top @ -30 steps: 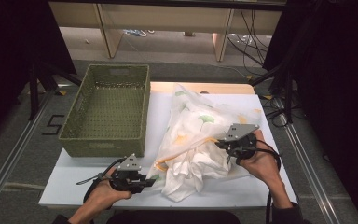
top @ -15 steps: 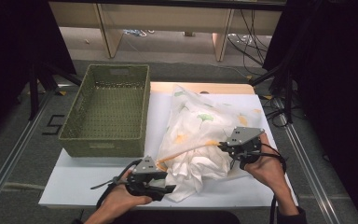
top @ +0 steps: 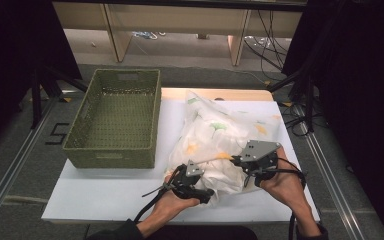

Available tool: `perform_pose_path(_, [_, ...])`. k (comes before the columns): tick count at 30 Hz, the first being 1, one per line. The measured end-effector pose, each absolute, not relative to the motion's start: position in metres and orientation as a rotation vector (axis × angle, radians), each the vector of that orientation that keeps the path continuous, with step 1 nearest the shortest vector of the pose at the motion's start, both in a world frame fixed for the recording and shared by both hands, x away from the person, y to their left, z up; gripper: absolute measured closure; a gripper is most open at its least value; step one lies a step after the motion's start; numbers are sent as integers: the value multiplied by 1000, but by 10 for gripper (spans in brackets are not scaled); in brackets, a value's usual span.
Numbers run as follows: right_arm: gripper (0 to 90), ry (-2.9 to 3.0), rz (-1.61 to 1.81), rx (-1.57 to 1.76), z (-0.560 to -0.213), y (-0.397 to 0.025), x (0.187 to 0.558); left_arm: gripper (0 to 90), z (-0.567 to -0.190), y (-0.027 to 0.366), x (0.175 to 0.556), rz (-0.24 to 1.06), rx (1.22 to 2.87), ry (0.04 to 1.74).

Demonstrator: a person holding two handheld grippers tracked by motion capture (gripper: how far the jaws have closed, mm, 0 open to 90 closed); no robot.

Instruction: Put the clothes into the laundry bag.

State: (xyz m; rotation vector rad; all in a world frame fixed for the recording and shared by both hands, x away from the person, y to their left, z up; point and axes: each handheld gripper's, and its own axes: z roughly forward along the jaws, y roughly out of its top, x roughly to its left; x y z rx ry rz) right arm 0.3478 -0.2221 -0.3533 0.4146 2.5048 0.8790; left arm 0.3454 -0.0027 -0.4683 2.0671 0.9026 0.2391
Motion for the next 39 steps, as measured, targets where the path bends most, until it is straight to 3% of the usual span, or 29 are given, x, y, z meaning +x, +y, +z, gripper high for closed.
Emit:
perform_pose_path(2, [896, 2510, 882, 389, -350, -219, 342, 658, -465, 0, 349, 260, 2000, 885])
perform_pose_path(4, [896, 2520, 882, 359, -347, -217, 337, 754, -456, 0, 351, 275, 1973, 868])
perform_pose_path(10, [897, 2593, 881, 331, -351, -213, 320, 797, -424, 7, 369, 316, 1871, 872])
perform_pose_path(14, [897, 2597, 891, 316, -355, -214, 316, 795, -433, 1, 390, 299, 1799, 967])
perform_pose_path(17, [896, 2638, 876, 338, -365, -212, 317, 743, -450, -5, 397, 379, 1906, 915])
perform_pose_path(20, [896, 2701, 844, 365, -380, -210, 324, 663, -460, 0, 394, 321, 1871, 949])
perform_pose_path(27, [895, 2721, 840, 394, -392, -205, 328, 299, -452, 27, 360, 270, 2061, 837])
perform_pose_path(33, [895, 2704, 839, 367, -389, -206, 329, 214, -449, 46, 330, 258, 2106, 860])
perform_pose_path(39, [894, 2700, 838, 359, -389, -206, 329, 178, -479, 24, 338, 198, 2231, 775])
